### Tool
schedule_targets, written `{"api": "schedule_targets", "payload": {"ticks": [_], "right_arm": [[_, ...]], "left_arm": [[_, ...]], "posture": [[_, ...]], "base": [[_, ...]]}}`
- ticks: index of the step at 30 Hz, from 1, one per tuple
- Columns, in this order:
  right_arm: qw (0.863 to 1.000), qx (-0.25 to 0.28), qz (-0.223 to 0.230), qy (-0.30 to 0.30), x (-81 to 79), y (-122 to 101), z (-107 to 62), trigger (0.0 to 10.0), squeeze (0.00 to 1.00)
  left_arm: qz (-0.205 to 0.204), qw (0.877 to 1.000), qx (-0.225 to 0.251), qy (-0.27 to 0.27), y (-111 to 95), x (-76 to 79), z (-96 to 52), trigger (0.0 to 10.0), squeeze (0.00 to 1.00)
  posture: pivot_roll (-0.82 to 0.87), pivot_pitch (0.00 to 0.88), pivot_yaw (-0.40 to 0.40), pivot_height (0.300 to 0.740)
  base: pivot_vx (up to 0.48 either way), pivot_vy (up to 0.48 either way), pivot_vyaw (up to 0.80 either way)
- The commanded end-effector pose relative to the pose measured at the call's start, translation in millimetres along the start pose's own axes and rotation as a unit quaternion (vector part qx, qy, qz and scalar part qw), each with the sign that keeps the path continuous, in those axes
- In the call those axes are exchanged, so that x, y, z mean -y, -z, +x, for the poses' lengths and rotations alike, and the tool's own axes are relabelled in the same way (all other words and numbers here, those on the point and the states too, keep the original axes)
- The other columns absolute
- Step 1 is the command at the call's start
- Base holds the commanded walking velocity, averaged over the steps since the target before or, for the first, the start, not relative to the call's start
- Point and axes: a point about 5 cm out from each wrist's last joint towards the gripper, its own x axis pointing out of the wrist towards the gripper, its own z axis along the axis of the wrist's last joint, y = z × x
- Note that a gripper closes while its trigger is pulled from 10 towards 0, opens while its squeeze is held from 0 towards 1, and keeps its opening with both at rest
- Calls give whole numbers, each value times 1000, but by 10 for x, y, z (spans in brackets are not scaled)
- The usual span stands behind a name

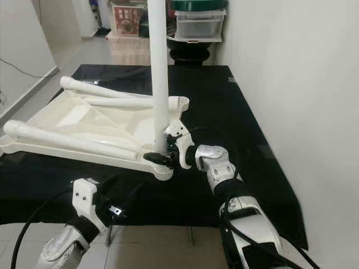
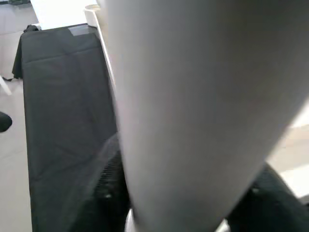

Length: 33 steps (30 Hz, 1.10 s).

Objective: Building children table

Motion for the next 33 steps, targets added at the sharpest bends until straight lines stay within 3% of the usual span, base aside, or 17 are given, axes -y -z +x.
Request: {"api": "schedule_targets", "payload": {"ticks": [1,4,6,10,11,12,13,14,15,16,18,22,23,26,27,32,33], "right_arm": [[1000,-13,4,-18,-56,85,36,0,0],[1000,-19,5,-6,-26,153,-32,0,0],[999,-31,12,32,1,295,-183,0,0],[998,-34,20,49,11,340,-225,0,0],[977,-40,44,204,54,449,-271,0,0],[938,-37,68,338,-69,564,-365,0,0],[919,-49,81,384,-290,650,-391,0,0],[919,-49,81,384,-290,650,-391,0,0],[908,-56,94,405,-461,697,-406,0,0],[917,-48,96,385,-582,682,-332,0,0],[923,-42,102,368,-587,663,-256,0,0],[930,-25,95,354,-427,554,-155,0,0],[935,-13,90,344,-370,491,-110,10000,0],[948,23,97,303,-312,318,-27,10000,0],[955,40,95,278,-298,246,-7,10000,1000],[977,65,61,193,-305,76,-10,10000,1000],[986,62,37,149,-296,41,-22,10000,671]], "left_arm": [[-3,1000,-2,7,-12,25,-19,10000,0],[-5,1000,-3,7,-18,31,-34,10000,0],[-7,1000,-5,8,-25,37,-49,10000,0],[-8,1000,-5,9,-26,37,-53,10000,0],[-9,1000,-6,8,-25,35,-66,10000,0],[-10,1000,-6,8,-34,30,-79,10000,0],[-12,1000,-6,5,-40,17,-89,10000,0],[-12,1000,-6,5,-40,17,-89,10000,0],[-14,1000,-6,3,-41,5,-98,10000,0],[-18,1000,-7,0,-35,0,-101,10000,0],[-21,1000,-7,0,-30,-1,-97,10000,0],[-23,1000,-8,1,-21,12,-75,10000,0],[-23,1000,-7,0,-18,18,-69,10000,0],[-23,1000,-5,-3,-10,23,-55,10000,0],[-23,1000,-5,-2,-7,24,-50,10000,0],[-23,1000,-5,0,1,31,-35,10000,0],[-23,1000,-5,1,5,33,-29,10000,0]], "posture": [[62,63,-10,740],[53,68,-2,740],[31,84,-1,740],[31,84,-1,740],[22,93,-11,740],[26,106,-17,740],[23,120,-6,740],[23,120,-6,740],[15,122,-1,740],[-4,102,8,740],[0,106,6,740],[10,92,-8,740],[10,87,-11,740],[16,77,-13,740],[15,70,-13,740],[15,62,-14,740],[14,55,-13,740]], "base": [[0,0,0],[0,0,0],[0,0,0],[0,0,0],[0,0,0],[0,0,0],[0,0,0],[0,0,0],[0,0,0],[0,0,0],[0,0,0],[0,0,0],[0,0,0],[0,0,0],[0,0,0],[0,0,0],[0,0,0]]}}
